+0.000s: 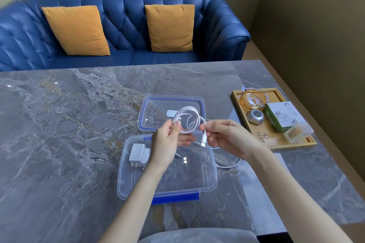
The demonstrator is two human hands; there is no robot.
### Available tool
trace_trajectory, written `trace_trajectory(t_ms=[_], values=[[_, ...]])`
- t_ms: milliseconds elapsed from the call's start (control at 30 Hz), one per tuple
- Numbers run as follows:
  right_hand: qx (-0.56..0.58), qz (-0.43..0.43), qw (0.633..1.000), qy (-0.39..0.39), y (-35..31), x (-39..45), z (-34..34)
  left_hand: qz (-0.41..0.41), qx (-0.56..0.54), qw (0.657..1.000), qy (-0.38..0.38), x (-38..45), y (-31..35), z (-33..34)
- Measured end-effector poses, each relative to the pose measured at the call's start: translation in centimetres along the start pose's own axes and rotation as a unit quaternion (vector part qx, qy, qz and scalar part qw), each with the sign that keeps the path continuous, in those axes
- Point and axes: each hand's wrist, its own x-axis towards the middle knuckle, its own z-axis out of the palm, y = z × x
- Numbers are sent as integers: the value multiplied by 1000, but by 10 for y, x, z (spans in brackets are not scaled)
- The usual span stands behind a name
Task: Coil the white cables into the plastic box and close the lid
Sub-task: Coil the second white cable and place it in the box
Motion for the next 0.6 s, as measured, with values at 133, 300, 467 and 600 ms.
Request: trace_trajectory(t_ms=[133,300,467,600], values=[[62,-1,998,33,-2,-2,14,63,142,982,106,1,-11,7],[132,-30,985,108,1,1,29,76,138,979,126,-4,-16,18],[100,-48,979,171,10,4,39,99,166,972,131,-9,-19,23],[-10,-50,971,233,15,3,42,88,158,976,118,-7,-17,21]])
